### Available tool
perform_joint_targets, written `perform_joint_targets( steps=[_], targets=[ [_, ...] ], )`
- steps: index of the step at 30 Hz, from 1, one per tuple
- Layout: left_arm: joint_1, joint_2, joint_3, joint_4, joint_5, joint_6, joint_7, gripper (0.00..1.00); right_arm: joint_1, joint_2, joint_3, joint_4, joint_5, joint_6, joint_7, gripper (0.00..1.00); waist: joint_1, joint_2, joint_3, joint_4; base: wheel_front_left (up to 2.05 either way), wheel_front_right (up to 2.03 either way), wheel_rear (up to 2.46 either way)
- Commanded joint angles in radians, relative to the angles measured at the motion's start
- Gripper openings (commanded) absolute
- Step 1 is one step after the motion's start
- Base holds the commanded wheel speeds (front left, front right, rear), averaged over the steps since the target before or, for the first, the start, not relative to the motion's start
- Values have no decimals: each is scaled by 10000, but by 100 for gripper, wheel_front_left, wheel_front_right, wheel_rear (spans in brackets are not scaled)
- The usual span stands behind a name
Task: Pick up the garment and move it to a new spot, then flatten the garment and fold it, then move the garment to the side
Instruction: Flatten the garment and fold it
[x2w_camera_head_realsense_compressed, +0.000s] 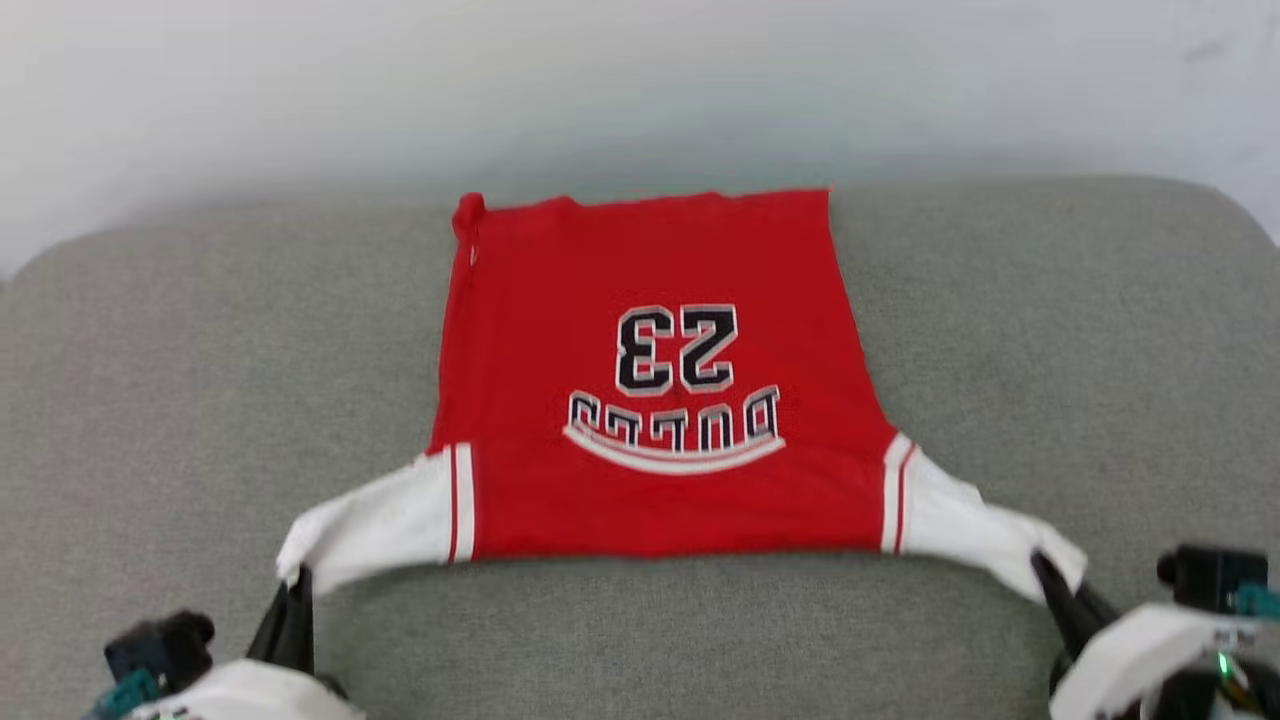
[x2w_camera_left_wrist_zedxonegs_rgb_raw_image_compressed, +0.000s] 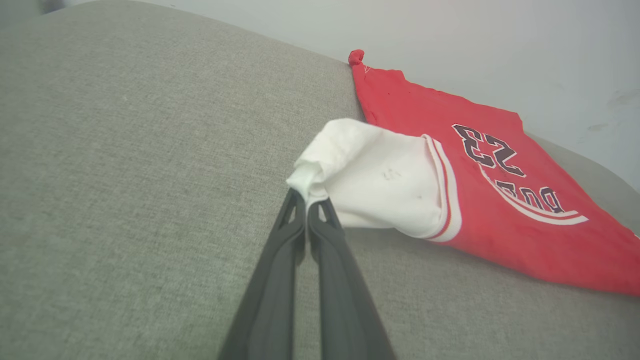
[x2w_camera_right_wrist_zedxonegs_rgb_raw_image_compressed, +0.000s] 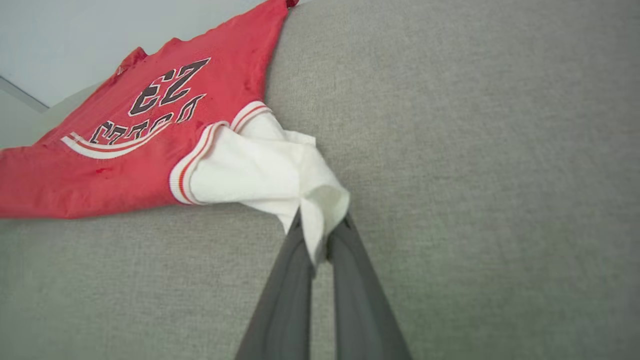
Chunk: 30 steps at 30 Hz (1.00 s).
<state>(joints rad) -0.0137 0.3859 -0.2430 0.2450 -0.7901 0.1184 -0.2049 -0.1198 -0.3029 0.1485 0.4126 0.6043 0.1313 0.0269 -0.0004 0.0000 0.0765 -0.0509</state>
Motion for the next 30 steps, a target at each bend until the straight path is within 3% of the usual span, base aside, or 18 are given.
perform_joint_targets(
  steps=[1,6,7,8,9,10,16,20,25,30],
  targets=[
    [394,110,31,-199,-24,187,77,0,658,203,-302,-387,-178,-9,241,0,4,0,-179,86,0,0,0],
    [1175,150,113,-744,-115,511,148,0,2472,800,-1248,-1634,-1284,-11,1395,0,4,0,-235,207,0,0,0],
    [1262,160,120,-829,-106,562,140,0,2787,927,-1407,-1836,-1530,-12,1681,7,4,0,-230,238,0,0,0],
    [1314,163,118,-913,-80,611,129,0,3043,1086,-1551,-2061,-1696,-12,1931,23,4,0,-217,278,0,0,0],
    [1334,160,100,-1005,-46,650,113,0,3211,1268,-1709,-2292,-1786,-11,2105,51,4,0,-197,320,0,0,0],
    [1364,162,45,-1119,17,688,118,0,3315,1381,-1836,-2598,-1946,-11,2229,100,4,0,-177,355,0,0,0],
    [1077,156,-307,-1824,551,952,86,0,2739,1875,-2782,-4106,-2143,-9,2072,100,4,0,1,665,0,0,0],
    [887,131,-441,-2292,785,1085,75,0,1774,1843,-3208,-4211,-1971,-8,2063,100,4,0,233,867,0,0,0],
    [417,97,-764,-3125,1220,1226,159,0,-639,1269,-3683,-2770,-1605,-8,2478,100,4,0,984,1383,0,0,0],
    [-277,-42,-1207,-3714,1672,1110,135,0,-3320,254,-3852,-625,-1438,-8,3628,100,4,0,1973,2207,0,0,0]
  ],
)
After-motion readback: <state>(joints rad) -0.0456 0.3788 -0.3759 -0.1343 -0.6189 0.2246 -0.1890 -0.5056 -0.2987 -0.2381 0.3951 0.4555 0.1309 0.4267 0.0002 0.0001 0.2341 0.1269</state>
